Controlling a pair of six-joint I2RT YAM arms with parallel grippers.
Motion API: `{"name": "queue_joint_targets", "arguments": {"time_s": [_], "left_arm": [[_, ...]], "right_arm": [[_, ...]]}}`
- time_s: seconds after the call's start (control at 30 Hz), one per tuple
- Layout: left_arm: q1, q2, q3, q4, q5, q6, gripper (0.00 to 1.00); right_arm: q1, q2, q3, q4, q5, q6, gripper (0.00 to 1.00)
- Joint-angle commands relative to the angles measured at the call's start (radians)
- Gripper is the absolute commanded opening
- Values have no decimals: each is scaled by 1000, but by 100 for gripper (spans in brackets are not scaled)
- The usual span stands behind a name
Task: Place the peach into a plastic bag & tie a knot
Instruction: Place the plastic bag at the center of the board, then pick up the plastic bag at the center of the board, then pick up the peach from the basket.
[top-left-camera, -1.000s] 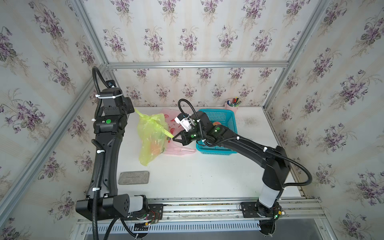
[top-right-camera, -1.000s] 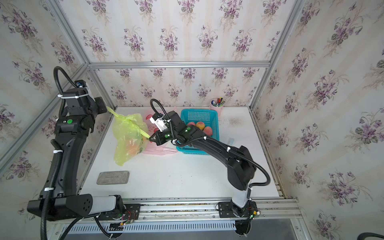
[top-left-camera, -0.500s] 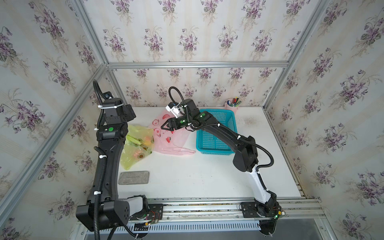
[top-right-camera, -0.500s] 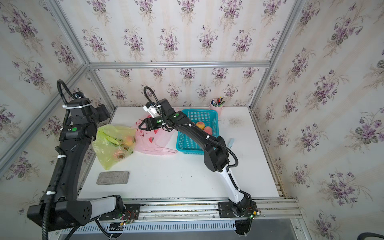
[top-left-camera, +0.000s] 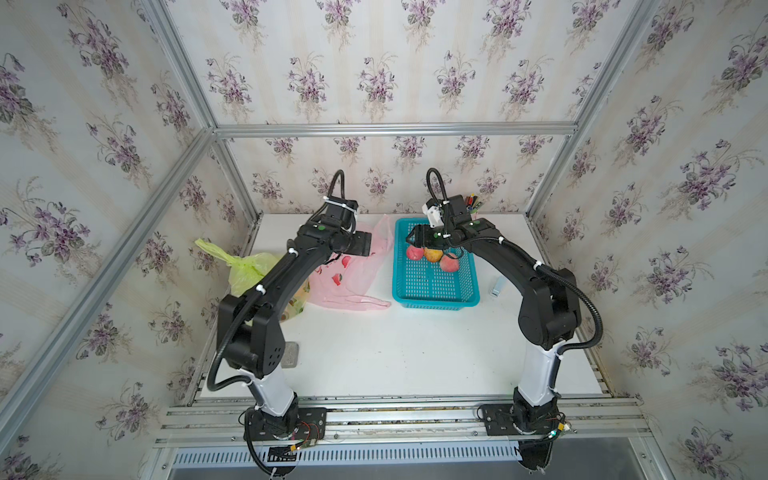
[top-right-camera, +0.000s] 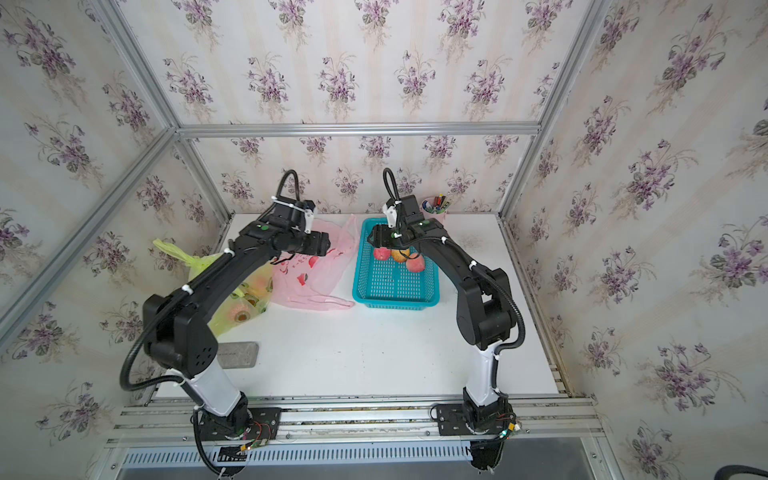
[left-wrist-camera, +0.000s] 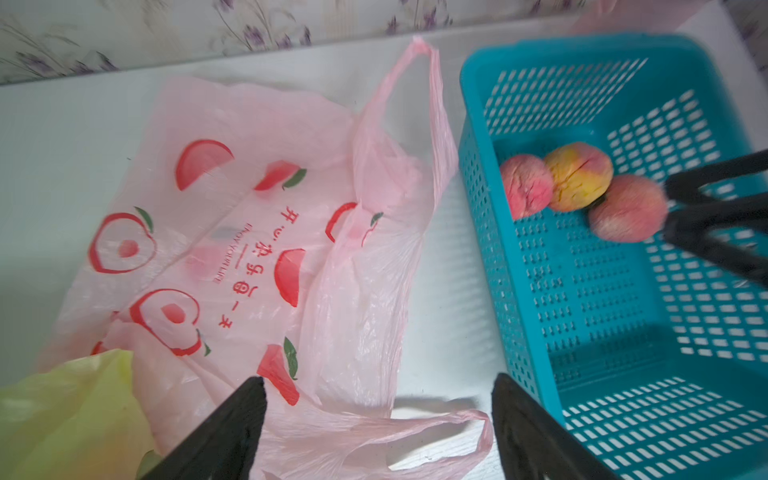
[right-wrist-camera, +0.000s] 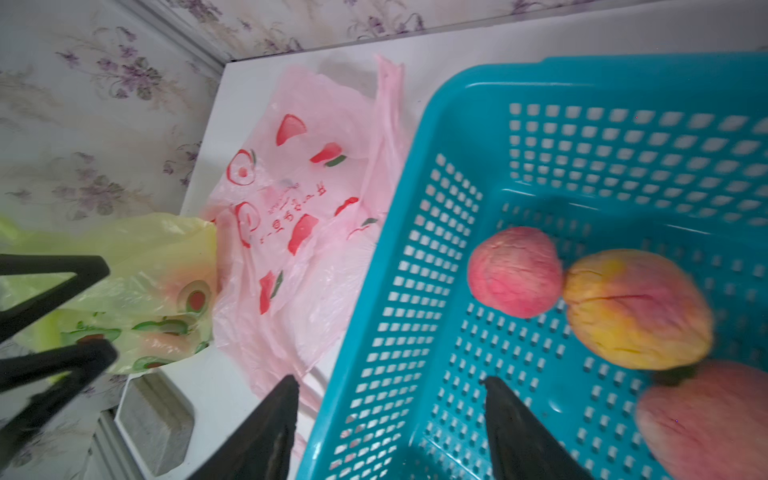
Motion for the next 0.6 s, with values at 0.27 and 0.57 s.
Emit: {"name": "queue_joint_targets", "arguments": {"time_s": [0.27, 0.57], "left_arm": [[-12, 279, 101, -33, -99, 59, 86], [24, 393, 144, -27, -165, 63, 83]], "right_arm": [[-19, 6, -49, -5, 172, -81, 74], [3, 74, -21, 1, 134, -75, 72]]}}
